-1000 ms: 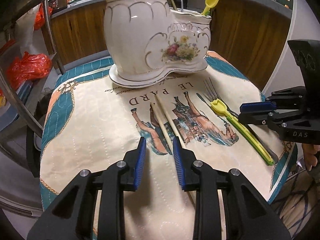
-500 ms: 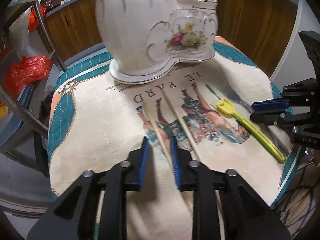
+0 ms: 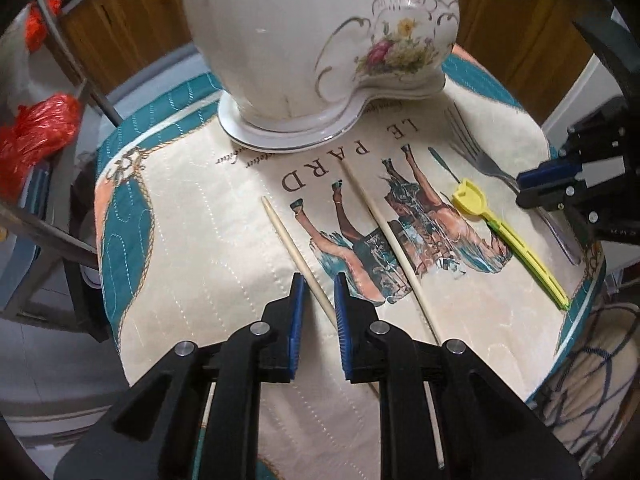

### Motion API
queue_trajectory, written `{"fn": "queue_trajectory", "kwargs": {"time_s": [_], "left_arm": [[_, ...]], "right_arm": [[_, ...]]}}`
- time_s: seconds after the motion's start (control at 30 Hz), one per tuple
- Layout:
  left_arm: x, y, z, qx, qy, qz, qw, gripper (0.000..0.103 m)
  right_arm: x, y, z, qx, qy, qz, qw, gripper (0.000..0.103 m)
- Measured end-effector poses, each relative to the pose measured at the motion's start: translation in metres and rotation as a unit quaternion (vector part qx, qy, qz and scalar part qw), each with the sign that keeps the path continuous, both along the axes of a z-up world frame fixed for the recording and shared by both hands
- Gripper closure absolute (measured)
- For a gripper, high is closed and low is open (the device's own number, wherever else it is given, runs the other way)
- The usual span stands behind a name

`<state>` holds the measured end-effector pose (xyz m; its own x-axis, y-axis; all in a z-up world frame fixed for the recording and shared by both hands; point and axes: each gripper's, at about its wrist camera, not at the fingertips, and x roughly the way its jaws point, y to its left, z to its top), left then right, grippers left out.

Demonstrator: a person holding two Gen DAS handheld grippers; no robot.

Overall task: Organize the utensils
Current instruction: 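Grasp the silver fork with the right gripper while the left grasps a chopstick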

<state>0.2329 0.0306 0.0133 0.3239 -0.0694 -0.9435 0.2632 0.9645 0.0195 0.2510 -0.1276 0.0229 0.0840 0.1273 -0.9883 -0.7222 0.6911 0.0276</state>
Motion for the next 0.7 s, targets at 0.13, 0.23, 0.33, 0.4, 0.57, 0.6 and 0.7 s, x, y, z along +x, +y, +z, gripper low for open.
{"fn": "queue_trajectory", "kwargs": {"time_s": [0.13, 0.23, 0.33, 0.4, 0.57, 0.6, 0.7], "left_arm": [[0.013, 0.001, 0.001, 0.005, 0.035, -0.014, 0.9993, 0.087], [0.019, 0.0, 0.0, 0.008, 0.049, -0.022, 0.9985, 0.088], [0.018, -0.002, 0.0, 0.011, 0.044, -0.026, 0.9986, 0.097], [0.013, -0.003, 0.001, 0.01, 0.029, -0.023, 0.9993, 0.098], [-0.012, 0.0, 0.008, -0.036, -0.015, -0.008, 0.9992, 0.099], [-0.015, 0.002, 0.01, -0.041, -0.023, -0.005, 0.9989, 0.099], [-0.026, 0.006, 0.02, -0.051, -0.059, 0.005, 0.997, 0.099]], "right_arm": [[0.006, 0.005, 0.0, -0.014, 0.02, -0.001, 1.0, 0.092], [0.01, 0.008, 0.0, -0.018, 0.022, 0.001, 1.0, 0.093], [0.008, 0.005, 0.0, -0.013, 0.017, -0.003, 1.0, 0.097], [0.005, 0.0, 0.002, -0.002, 0.009, -0.009, 1.0, 0.097], [-0.004, -0.027, 0.005, 0.041, -0.011, -0.032, 0.999, 0.097], [-0.005, -0.03, 0.007, 0.049, -0.016, -0.036, 0.998, 0.097], [-0.01, -0.041, 0.015, 0.067, -0.035, -0.042, 0.996, 0.097]]}}
